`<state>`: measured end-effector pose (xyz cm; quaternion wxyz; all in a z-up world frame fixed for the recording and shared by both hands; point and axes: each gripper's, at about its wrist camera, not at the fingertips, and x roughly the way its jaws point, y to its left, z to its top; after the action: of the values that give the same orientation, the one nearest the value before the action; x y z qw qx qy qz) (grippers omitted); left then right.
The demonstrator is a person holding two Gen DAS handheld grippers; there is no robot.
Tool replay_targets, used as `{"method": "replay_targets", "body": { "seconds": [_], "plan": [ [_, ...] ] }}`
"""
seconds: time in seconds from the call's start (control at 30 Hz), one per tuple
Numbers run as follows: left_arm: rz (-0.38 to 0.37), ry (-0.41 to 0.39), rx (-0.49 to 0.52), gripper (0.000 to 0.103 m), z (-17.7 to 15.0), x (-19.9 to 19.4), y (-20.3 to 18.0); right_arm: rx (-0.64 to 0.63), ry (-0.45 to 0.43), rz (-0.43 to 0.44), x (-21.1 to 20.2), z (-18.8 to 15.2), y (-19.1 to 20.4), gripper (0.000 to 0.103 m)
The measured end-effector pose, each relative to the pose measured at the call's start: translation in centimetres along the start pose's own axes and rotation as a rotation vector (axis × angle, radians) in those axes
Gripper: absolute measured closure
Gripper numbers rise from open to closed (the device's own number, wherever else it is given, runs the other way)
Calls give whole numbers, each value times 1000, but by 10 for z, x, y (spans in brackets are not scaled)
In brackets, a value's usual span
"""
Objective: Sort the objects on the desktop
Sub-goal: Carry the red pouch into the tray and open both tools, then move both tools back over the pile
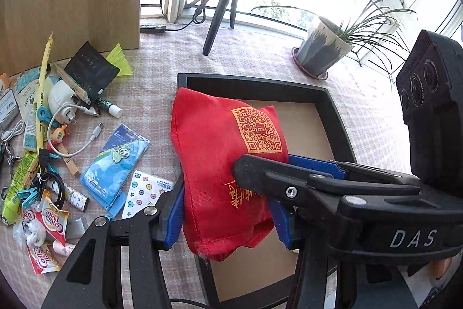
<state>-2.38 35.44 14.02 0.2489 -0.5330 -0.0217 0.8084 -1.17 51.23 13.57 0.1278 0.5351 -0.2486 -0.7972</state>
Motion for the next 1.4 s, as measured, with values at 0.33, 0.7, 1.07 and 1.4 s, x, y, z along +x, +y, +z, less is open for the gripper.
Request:
{"method": "replay_targets", "body": {
  "seconds": [0.33,0.7,1.07,1.4],
  "plan": [
    [-40,30,150,52,10,21,-74,44,-69,-71,-45,-1,-38,40],
    [-18,23,171,45,13,17,-73,32,-112,-92,-59,3,-33,40],
    [33,-1,89,45,11,-3,-16,-34,-43,-55,-28,4,-1,40],
    [179,-19,-80,45,-18,-42,109,-158,92,-31,32,-7,61,40]
  ]
}}
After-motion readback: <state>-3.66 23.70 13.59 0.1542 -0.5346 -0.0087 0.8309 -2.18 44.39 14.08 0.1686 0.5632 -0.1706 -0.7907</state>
